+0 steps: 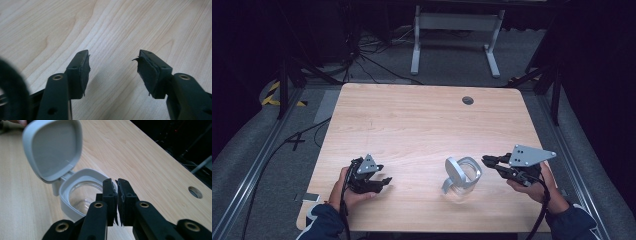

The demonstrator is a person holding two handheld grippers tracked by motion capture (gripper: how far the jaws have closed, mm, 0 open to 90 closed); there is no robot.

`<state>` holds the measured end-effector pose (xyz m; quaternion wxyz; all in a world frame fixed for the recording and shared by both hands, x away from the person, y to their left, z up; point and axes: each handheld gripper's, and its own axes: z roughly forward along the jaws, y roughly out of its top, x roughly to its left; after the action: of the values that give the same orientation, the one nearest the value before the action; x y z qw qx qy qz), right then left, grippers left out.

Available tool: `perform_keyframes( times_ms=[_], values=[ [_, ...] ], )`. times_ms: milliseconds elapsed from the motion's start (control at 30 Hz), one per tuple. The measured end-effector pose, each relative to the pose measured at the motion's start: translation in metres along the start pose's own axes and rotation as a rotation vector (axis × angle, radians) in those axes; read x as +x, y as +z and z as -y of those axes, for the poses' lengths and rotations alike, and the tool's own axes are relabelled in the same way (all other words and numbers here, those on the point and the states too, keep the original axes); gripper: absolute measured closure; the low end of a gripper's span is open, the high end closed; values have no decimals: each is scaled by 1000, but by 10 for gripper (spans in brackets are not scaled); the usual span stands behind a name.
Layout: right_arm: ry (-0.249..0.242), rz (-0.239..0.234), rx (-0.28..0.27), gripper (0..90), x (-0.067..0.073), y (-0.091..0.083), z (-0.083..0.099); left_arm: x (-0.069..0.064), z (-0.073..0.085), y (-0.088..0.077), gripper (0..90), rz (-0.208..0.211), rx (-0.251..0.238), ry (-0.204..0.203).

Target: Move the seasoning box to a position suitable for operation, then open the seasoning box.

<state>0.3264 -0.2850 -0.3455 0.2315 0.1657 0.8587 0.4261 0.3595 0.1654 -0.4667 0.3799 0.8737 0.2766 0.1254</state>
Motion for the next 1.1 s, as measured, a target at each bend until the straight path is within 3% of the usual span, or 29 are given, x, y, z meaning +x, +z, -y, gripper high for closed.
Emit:
perform_keyframes(
  times_ms=[233, 400, 533, 667, 800, 967, 1100],
  values=[
    [49, 45, 12, 829, -14, -10, 17, 0, 6, 7, 371, 7, 20, 3],
    [79, 65, 11, 827, -21, -17, 28, 2, 9, 8, 312, 5, 3, -27],
    [92, 84, 34, 818, -25, -19, 40, 1, 9, 9, 278, -3, 4, -27],
    [114, 89, 49, 806, -29, -19, 52, 2, 8, 10, 174, -20, 22, -32],
    [123, 98, 84, 797, -30, -18, 62, 1, 8, 10, 165, -26, 23, -45],
    [137, 110, 119, 747, -34, -16, 86, 0, 8, 10, 165, -29, 23, -47],
    [213, 141, 152, 679, -39, -20, 113, 0, 8, 10, 165, -29, 22, -51]
  ],
)
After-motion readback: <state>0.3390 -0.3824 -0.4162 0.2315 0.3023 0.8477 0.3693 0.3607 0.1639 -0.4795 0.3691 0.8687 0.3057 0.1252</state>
